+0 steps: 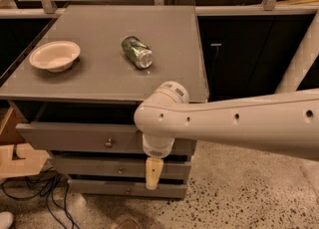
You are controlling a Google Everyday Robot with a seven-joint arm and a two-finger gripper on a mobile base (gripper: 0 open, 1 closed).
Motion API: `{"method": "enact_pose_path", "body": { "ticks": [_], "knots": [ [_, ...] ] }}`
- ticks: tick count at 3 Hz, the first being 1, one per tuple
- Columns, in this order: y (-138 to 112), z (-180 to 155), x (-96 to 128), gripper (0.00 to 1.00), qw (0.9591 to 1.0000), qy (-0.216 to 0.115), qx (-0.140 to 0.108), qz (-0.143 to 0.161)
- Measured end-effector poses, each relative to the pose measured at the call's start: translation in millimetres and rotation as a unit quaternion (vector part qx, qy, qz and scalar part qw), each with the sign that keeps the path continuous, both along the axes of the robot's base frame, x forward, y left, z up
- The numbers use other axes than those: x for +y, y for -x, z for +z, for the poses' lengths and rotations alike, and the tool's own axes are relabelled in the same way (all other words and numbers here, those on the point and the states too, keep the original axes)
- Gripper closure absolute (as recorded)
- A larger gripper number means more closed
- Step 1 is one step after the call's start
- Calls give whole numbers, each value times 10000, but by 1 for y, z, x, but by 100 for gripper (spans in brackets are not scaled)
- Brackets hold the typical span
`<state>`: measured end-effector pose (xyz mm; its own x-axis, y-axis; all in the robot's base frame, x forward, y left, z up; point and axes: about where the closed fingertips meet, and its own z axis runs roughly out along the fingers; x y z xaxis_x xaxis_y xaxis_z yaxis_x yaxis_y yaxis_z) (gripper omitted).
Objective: Open top drawer
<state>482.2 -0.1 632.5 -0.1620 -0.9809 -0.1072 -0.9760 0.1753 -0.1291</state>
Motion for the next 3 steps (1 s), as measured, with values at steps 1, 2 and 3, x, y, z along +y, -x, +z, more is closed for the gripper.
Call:
{"method": "enact_pose_path", "body": {
  "ticks": [1,2,3],
  "knots": [
    [5,3,-4,0,10000,-46,14,-12],
    [12,10,-10,0,9999,-123,6,-34],
    [19,18,-16,0,9998,-168,-19,-47]
  ]
}}
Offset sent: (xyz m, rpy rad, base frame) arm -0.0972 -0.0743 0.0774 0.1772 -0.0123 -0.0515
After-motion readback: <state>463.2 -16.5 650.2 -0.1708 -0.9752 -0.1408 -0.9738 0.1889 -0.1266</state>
